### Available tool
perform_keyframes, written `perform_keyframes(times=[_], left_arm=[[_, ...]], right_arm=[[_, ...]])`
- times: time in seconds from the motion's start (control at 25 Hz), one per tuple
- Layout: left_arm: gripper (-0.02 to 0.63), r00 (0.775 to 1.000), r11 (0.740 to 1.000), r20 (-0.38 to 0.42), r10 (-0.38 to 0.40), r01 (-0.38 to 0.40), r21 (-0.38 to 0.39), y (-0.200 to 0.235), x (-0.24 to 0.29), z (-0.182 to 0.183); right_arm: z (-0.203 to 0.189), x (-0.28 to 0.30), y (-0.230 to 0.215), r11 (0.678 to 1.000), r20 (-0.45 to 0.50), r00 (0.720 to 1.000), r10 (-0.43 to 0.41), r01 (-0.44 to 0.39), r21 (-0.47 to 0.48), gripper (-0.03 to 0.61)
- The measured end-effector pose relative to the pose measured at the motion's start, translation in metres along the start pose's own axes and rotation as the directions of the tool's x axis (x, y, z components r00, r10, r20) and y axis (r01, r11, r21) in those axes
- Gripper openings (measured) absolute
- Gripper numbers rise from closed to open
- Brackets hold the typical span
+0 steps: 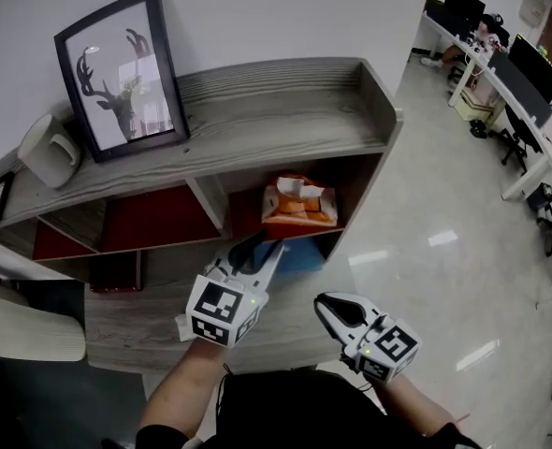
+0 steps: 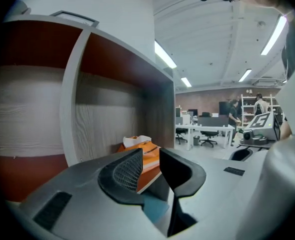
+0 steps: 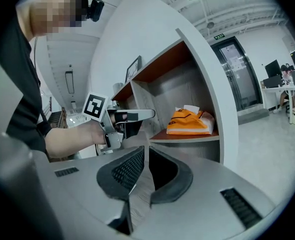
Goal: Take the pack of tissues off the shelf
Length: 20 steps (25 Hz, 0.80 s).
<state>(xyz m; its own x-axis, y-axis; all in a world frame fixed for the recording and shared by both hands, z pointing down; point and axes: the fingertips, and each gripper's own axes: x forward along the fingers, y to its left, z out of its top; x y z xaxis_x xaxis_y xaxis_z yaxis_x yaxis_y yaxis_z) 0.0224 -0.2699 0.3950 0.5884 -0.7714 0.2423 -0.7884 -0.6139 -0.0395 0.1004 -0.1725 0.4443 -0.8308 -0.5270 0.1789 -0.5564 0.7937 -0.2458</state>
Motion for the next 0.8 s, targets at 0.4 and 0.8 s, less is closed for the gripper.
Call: perform_keyframes(times=[0.4, 0.8], left_arm=[[0.137, 0.998, 0.998, -0.044, 0.055, -0.053, 0.041, 0.024, 0.033, -0.023], [0.143, 0.982, 0.983, -0.081, 0.173, -0.167, 0.071, 0.036, 0.056, -0.032]], right_arm=[[-0.009, 0.004, -0.006, 1.000, -0.036, 0.999, -0.012, 0.013, 0.026, 0.033], [-0.004, 0.007, -0.012, 0.996, 0.001, 0.999, -0.044, 0.044, 0.083, 0.034]])
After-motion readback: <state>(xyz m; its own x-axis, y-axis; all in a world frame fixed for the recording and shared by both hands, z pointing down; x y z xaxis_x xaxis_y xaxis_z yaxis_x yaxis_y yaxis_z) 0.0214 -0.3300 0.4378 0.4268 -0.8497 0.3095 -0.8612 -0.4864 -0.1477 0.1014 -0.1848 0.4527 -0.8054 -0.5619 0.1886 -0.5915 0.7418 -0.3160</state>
